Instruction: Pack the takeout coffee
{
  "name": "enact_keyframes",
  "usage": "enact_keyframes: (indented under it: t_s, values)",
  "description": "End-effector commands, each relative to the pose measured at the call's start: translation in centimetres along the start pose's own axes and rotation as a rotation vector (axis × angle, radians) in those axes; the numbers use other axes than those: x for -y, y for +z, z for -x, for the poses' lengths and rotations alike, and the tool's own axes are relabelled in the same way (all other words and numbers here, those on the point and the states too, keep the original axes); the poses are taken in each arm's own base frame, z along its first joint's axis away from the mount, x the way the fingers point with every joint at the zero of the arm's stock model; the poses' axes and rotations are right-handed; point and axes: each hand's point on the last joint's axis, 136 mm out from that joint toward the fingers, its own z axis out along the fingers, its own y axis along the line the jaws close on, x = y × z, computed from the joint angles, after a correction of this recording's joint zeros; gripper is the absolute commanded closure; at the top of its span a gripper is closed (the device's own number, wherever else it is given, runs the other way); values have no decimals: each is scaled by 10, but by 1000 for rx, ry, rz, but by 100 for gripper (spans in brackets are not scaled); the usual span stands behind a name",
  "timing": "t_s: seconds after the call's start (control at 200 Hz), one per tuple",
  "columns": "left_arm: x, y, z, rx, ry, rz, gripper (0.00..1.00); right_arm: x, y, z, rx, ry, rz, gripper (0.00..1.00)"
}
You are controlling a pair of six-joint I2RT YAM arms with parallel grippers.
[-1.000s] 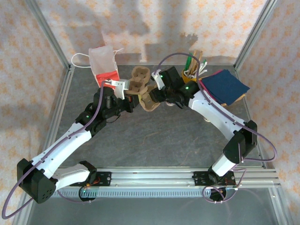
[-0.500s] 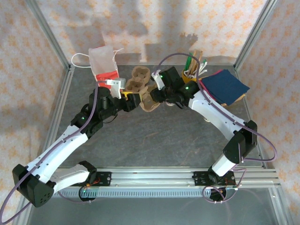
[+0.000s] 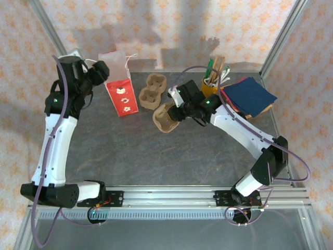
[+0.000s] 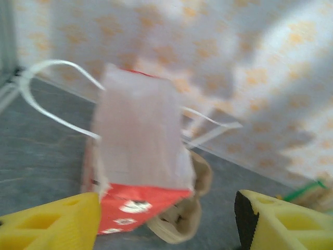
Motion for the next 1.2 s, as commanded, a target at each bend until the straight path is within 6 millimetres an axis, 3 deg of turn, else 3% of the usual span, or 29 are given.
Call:
enact_keyframes:
  t_s: [0.0,0.205,0.45,0.706,0.801,0.926,1.196]
  values:
    - [-33,2,-2,-61,-10,163,29,-13,-23,3,45,0,33,63]
    - [-48,30,-10,-131,29,261,30,-15,-25,-6,15,12,35,64]
    - [-51,68,-35,-254,54,265,29,-16,-25,-10,-10,18,33,64]
    - [-59,99,-47,-314,83,309,32,-19,-27,-10,-15,23,44,65]
    - [-62,111,-47,-332,112,330,37,-25,-29,-9,-10,11,64,65]
    - [-58,125,-53,-368,112,304,57,-33,-35,-7,10,-7,91,65]
    - [-66,141,-63,-418,123,330,73,-28,-32,-13,8,2,58,65]
